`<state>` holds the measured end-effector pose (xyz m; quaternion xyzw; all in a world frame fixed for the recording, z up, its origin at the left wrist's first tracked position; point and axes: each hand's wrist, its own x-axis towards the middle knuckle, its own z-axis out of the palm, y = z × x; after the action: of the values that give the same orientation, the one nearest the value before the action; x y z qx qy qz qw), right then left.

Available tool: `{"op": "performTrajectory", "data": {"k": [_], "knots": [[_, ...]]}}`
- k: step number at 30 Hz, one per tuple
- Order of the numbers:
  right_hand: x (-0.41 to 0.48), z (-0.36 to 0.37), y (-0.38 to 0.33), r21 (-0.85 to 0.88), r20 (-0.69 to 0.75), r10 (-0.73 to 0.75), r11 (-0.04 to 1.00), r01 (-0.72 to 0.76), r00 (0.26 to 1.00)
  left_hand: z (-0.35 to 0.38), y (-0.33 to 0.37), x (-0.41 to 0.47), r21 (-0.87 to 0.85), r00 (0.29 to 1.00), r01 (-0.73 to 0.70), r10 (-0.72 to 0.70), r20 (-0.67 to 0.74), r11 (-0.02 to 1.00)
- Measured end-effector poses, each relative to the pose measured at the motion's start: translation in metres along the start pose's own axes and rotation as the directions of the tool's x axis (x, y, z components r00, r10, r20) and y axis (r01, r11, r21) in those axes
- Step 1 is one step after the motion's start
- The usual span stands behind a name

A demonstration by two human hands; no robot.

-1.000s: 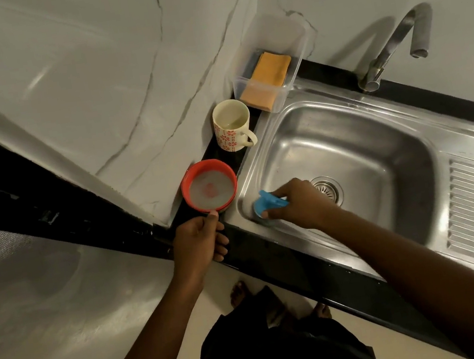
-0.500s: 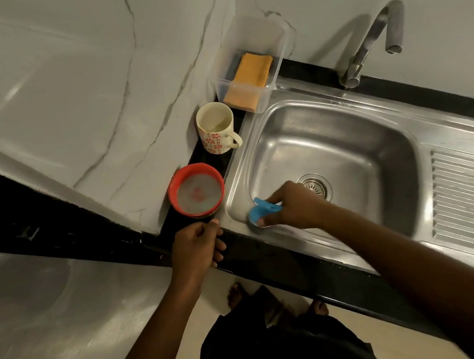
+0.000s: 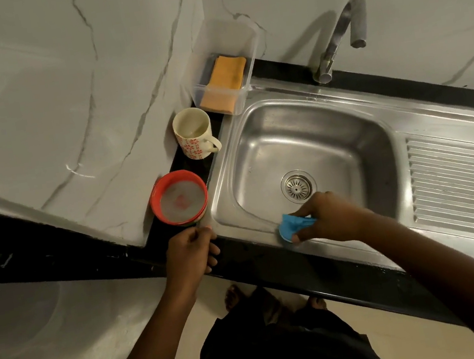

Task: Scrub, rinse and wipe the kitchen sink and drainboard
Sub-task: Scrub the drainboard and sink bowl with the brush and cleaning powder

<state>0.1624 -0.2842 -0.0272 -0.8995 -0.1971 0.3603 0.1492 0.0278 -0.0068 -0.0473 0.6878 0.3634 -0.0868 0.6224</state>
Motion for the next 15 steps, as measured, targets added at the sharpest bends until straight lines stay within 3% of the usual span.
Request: {"op": "performTrajectory", "data": {"k": [7,15], "knots": [[0.041,0.034,-0.047,0.251,-0.127,-0.071,0.963,0.101,0.989,0.020,0.011,-0.006,0.079,0.999,-0.039,0.038,0.021,0.996],[-0.026,0.010,0.074,0.345,-0.045,-0.036,0.937,0.049,0.998,0.036,0.018,-0.016,0.056,0.999,-0.043,0.041,0.035,0.997]]}}
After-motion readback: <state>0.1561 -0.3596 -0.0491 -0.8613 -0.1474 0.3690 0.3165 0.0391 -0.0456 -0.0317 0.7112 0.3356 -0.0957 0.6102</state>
